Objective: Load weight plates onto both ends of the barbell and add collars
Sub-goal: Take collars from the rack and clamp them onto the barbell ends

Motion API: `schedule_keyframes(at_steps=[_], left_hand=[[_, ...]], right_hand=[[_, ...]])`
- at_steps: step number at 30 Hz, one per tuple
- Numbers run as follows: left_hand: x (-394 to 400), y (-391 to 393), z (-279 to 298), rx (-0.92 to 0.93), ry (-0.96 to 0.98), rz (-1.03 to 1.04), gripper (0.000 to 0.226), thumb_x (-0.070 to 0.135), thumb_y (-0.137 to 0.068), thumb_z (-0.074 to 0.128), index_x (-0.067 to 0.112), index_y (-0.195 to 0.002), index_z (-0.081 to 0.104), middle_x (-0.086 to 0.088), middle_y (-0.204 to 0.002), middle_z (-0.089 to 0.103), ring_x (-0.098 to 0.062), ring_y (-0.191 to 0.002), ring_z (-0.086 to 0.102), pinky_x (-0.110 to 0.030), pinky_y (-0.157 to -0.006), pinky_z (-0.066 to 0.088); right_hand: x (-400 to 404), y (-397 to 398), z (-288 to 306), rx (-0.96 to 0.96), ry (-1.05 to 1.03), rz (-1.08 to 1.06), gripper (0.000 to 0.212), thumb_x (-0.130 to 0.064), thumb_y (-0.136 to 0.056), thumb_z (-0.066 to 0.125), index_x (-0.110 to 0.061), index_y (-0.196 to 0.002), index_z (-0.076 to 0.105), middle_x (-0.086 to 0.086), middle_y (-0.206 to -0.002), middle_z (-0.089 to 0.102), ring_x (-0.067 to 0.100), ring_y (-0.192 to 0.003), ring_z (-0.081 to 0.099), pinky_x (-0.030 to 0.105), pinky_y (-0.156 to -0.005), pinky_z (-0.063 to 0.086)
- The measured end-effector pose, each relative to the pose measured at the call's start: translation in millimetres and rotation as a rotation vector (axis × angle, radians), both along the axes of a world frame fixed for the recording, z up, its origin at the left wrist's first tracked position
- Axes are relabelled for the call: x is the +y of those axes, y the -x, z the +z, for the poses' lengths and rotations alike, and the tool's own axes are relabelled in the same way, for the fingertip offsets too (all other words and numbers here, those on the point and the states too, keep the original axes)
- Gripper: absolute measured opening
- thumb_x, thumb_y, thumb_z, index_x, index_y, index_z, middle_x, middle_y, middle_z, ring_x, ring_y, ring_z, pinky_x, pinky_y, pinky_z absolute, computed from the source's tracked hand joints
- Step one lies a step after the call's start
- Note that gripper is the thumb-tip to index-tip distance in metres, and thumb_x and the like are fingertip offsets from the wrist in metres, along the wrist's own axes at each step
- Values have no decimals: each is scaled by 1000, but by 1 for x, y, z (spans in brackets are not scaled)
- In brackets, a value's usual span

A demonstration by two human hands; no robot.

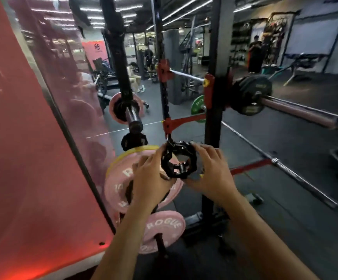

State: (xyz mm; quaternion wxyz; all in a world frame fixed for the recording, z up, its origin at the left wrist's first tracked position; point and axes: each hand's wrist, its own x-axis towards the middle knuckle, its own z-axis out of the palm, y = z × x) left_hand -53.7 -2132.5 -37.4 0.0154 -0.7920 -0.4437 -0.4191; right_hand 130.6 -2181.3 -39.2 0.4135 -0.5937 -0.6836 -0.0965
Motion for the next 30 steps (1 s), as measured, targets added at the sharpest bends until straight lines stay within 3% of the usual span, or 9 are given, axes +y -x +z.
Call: schedule_keyframes(at_steps=[5, 9, 11, 16, 19, 22, 27, 30], left_hand=[[-34, -68, 0, -20, 40, -209, 95, 43, -62, 88, 29, -144, 42, 2, -119, 68, -28, -112, 56, -46, -90, 42], [-53, -127, -2, -3, 23, -352, 96, 40, -56, 91, 29, -139, 43, -1, -111, 70, -32, -102, 61, -44, -85, 42], [-60, -156, -1, 10, 17, -401, 94, 41, -57, 88, 28, -139, 44, 1, -112, 70, -30, -104, 61, -43, -86, 41], [-56, -221, 0, 25, 31, -520, 88, 66, -61, 66, 23, -137, 54, 5, -106, 69, -23, -102, 59, -39, -84, 37], [-43, -264, -5, 35, 52, -566, 85, 48, -63, 80, 25, -139, 52, 4, -116, 67, -24, -110, 56, -40, -88, 36], [-32, -305, -7, 26, 42, -584, 82, 44, -63, 82, 26, -138, 53, 5, -118, 65, -23, -110, 53, -36, -86, 32], [-13, -364, -3, -42, 65, -638, 79, 52, -67, 63, 26, -140, 51, 3, -117, 64, -24, -109, 53, -37, -88, 36], [-6, -394, 1, -90, 102, -664, 78, 44, -67, 70, 23, -140, 51, 3, -126, 63, -23, -116, 50, -36, -93, 32]], right_hand=[[-68, -60, -3, 49, -44, -201, 81, -45, -62, 79, -22, -135, 51, -1, -125, 56, 25, -109, 50, 46, -90, 47], [-116, -102, 1, 106, -20, -326, 79, -52, -59, 65, -25, -132, 52, -2, -120, 55, 24, -108, 49, 46, -90, 45], [-132, -124, 1, 103, -19, -378, 81, -51, -58, 69, -28, -133, 48, -3, -121, 53, 22, -109, 46, 45, -90, 45], [-146, -178, -3, 89, -35, -518, 79, -43, -63, 77, -26, -135, 50, -1, -120, 54, 25, -108, 47, 45, -90, 44], [-144, -212, -8, 86, -3, -575, 82, -49, -63, 74, -31, -138, 47, -5, -123, 52, 21, -112, 46, 45, -92, 43], [-136, -244, -6, 76, 2, -627, 80, -59, -65, 66, -31, -138, 47, -6, -123, 52, 17, -111, 44, 40, -90, 42], [-118, -293, 5, 27, 2, -692, 80, -43, -65, 76, -32, -138, 44, -6, -122, 50, 19, -110, 44, 42, -89, 43], [-108, -320, 12, 0, 2, -741, 85, -44, -64, 84, -34, -138, 43, -8, -121, 50, 18, -110, 44, 39, -91, 42]])
